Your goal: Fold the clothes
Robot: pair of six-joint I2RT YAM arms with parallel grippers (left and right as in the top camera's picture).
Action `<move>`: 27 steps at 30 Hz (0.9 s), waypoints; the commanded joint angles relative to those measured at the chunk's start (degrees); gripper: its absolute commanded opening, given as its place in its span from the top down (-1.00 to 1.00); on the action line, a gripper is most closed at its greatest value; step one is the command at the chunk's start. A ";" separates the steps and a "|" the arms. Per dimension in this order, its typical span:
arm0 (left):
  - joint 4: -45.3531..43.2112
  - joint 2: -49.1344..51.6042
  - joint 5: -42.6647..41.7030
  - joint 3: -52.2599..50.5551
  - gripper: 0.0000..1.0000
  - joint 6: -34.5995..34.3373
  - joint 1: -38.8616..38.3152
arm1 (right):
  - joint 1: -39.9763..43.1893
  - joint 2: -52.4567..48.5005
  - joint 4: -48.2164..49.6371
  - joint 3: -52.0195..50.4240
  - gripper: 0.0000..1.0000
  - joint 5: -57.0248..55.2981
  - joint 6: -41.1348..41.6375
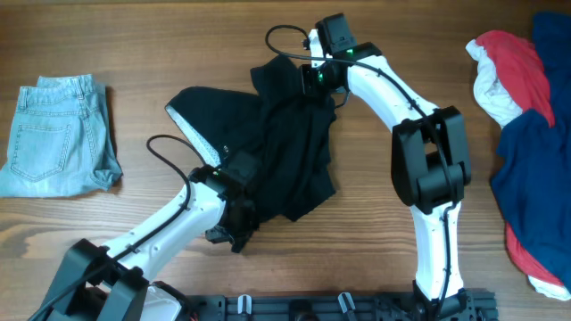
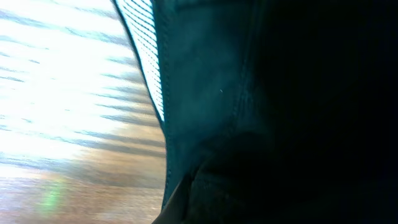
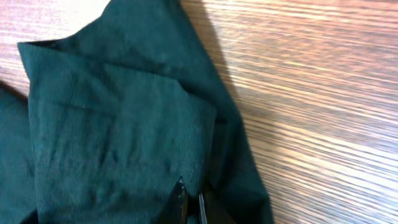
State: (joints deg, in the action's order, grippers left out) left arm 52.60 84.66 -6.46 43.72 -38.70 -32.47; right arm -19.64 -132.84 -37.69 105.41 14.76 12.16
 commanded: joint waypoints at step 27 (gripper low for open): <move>11.28 -2.23 5.81 65.46 0.92 17.55 35.19 | 26.08 39.95 -27.39 20.96 0.92 -10.71 -1.70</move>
State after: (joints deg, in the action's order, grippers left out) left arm 67.13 82.83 -9.72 108.75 -20.60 -0.82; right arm 2.04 -91.94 -66.72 126.04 16.23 13.78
